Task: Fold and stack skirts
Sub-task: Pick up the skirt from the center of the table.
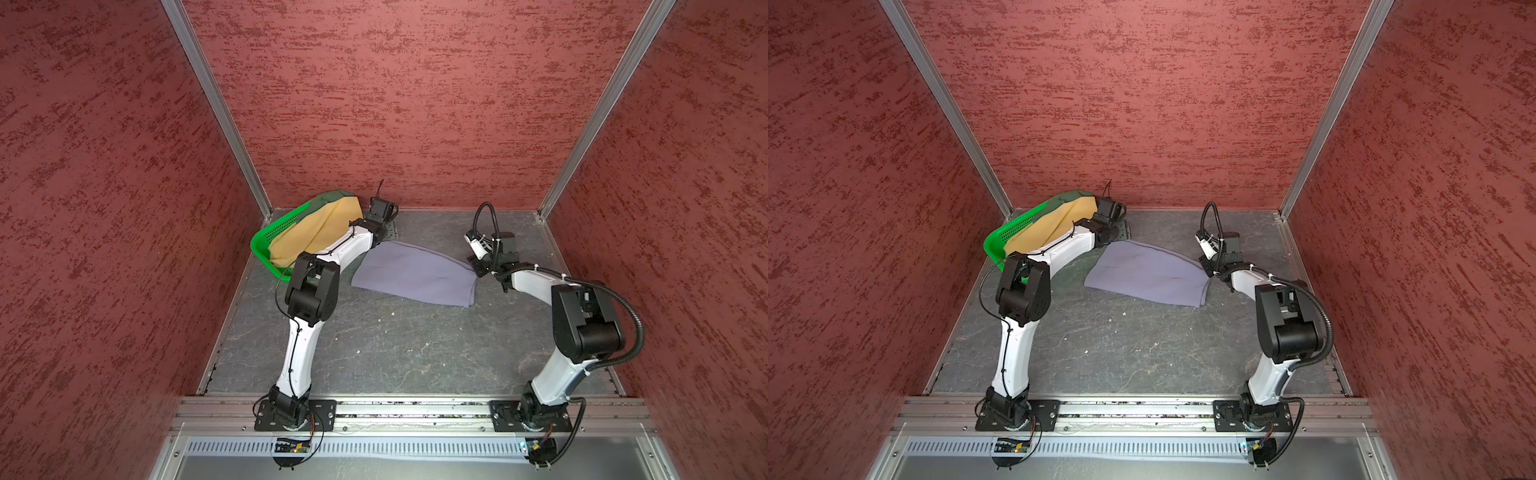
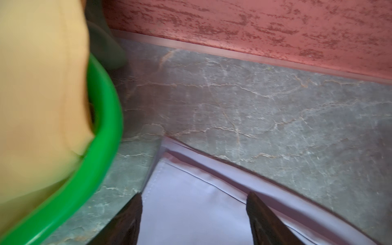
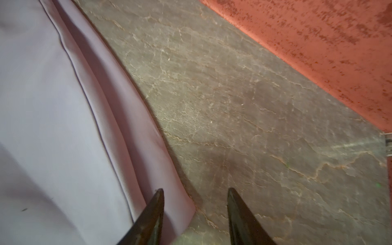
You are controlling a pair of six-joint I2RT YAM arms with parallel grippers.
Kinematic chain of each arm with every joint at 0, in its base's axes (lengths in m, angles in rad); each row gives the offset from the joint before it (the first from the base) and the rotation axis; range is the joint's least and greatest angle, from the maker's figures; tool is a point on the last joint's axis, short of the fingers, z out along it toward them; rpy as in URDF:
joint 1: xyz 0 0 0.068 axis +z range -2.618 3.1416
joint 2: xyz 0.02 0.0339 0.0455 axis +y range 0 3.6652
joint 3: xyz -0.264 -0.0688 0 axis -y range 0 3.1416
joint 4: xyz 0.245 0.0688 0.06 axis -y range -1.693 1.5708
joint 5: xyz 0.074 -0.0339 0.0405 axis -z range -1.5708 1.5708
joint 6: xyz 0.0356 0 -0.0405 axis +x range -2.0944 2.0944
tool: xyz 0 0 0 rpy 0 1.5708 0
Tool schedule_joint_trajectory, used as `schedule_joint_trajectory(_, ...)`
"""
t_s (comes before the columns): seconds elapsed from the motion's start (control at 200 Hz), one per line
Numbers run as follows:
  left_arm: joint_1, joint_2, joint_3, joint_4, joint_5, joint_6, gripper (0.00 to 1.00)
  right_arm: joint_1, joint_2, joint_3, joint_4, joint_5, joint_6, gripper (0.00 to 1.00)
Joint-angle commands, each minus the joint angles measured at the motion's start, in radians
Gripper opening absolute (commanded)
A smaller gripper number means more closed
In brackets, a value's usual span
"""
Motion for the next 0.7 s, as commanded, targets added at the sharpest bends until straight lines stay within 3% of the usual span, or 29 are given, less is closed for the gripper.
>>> schedule_joint_trajectory(0.0,-0.039,-0.076,-0.071,0.069,0.058,0.11,0.85,-0.011,-0.086,-0.025,-0.047,-0.096,-0.023,0.51)
schedule_joint_trajectory(0.251,-0.161,-0.248,-0.326,0.278,0.06,0.381,1.0,-0.015,-0.113,-0.069,-0.14,-0.145,-0.156,0.52)
schedule_joint_trajectory(0.471,-0.276,-0.355,-0.508,0.447,0.09,0.588,1.0,-0.026,-0.05,-0.046,-0.186,-0.185,-0.238,0.53)
schedule_joint_trajectory(0.696,-0.348,-0.417,-0.682,0.658,0.18,0.747,0.99,-0.043,0.026,-0.01,-0.178,-0.173,-0.237,0.51)
